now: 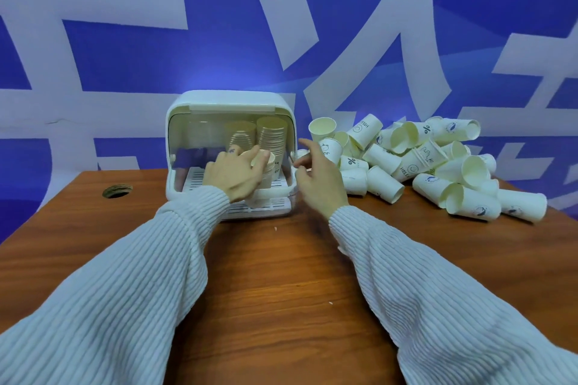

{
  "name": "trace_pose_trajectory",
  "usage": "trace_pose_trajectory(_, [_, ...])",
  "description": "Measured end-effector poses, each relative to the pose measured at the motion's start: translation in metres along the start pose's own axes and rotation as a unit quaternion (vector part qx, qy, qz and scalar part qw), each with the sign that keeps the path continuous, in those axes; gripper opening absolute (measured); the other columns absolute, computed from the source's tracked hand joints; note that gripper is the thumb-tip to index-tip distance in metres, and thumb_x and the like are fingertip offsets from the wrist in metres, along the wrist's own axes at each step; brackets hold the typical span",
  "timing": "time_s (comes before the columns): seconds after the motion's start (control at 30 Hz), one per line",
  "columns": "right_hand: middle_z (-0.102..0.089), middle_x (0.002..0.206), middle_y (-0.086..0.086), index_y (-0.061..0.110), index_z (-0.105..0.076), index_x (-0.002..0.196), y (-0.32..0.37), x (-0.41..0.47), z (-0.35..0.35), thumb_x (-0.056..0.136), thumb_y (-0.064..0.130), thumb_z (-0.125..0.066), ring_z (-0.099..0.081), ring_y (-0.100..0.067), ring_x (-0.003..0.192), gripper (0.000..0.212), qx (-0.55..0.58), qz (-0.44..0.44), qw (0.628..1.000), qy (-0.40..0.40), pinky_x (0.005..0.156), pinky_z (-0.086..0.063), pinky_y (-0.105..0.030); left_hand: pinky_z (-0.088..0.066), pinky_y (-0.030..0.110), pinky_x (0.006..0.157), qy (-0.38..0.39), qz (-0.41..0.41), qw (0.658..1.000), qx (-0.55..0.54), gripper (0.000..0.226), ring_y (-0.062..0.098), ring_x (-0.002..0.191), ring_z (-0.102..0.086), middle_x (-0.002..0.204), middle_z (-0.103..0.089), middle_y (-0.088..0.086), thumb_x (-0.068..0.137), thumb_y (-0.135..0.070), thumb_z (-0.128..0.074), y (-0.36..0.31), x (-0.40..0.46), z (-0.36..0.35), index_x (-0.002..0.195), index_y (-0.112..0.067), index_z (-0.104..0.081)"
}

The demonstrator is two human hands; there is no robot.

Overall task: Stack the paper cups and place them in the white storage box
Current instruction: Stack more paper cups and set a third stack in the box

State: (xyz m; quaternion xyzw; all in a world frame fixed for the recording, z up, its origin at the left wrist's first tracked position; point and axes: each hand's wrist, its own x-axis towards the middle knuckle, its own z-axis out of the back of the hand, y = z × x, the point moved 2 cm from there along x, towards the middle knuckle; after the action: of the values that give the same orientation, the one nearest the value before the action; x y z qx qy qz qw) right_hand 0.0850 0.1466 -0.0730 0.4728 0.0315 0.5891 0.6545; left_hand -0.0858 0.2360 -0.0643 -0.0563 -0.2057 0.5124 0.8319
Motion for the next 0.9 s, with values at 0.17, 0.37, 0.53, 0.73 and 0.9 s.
trace_pose_trajectory(0.17, [-0.065,0.109,0.007,0.026,-0.052,0.138,-0.044,0.005,0.045,0.093,0.017,-0.051,-0.061,-0.019,0.103,0.047,-0.063,-0.043,0.991,-0.106,0.090,-0.050,-0.042,-0.036,0.056,0.112,0.042,0.001,0.999,-0.012,0.062,0.044,0.139,-0.041,0.159,-0.037,0.016,0.102,-0.063,-0.024,-0.002,0.009,-0.008,0.158,-0.038,-0.033])
trace_pose_trajectory(0.37, [-0.046,0.150,-0.012,0.021,-0.042,0.153,-0.126,0.011,0.087,0.097,0.027,-0.052,-0.042,-0.033,0.140,0.056,-0.288,-0.165,0.943,-0.007,0.107,-0.042,-0.048,-0.042,0.053,0.102,-0.201,-0.084,0.976,-0.019,0.061,0.038,0.130,-0.046,0.152,-0.045,0.009,0.094,-0.063,-0.044,-0.008,-0.015,-0.008,0.136,-0.021,-0.059])
trace_pose_trajectory(0.53, [-0.050,0.137,-0.017,0.014,-0.047,0.134,-0.150,-0.007,0.102,0.095,0.029,-0.065,-0.058,-0.039,0.114,0.045,-0.350,-0.174,0.920,0.026,0.091,-0.052,-0.049,-0.042,0.051,0.103,-0.252,-0.183,0.947,-0.081,0.049,0.033,0.127,-0.049,0.141,-0.051,0.010,0.090,-0.041,-0.057,-0.046,-0.041,-0.026,0.131,-0.016,-0.061])
trace_pose_trajectory(0.73, [-0.055,0.118,0.001,0.023,-0.047,0.119,-0.104,-0.027,0.126,0.081,0.041,-0.076,-0.059,-0.022,0.101,0.052,-0.068,-0.167,0.972,-0.148,0.079,-0.046,-0.037,-0.043,0.045,0.108,-0.123,-0.181,0.939,-0.265,0.055,0.024,0.128,-0.049,0.141,-0.043,0.004,0.089,-0.032,-0.066,-0.114,-0.065,-0.046,0.140,-0.014,-0.052])
trace_pose_trajectory(0.9, [-0.062,0.110,0.006,0.029,-0.052,0.115,-0.065,-0.066,0.097,0.085,0.018,-0.079,-0.064,-0.009,0.090,0.042,0.167,-0.081,0.982,-0.046,0.081,-0.053,-0.024,-0.057,0.028,0.091,0.084,-0.005,0.785,-0.613,0.080,0.016,0.120,-0.062,0.135,-0.056,-0.001,0.082,-0.030,-0.086,-0.153,-0.067,-0.061,0.145,-0.019,-0.038])
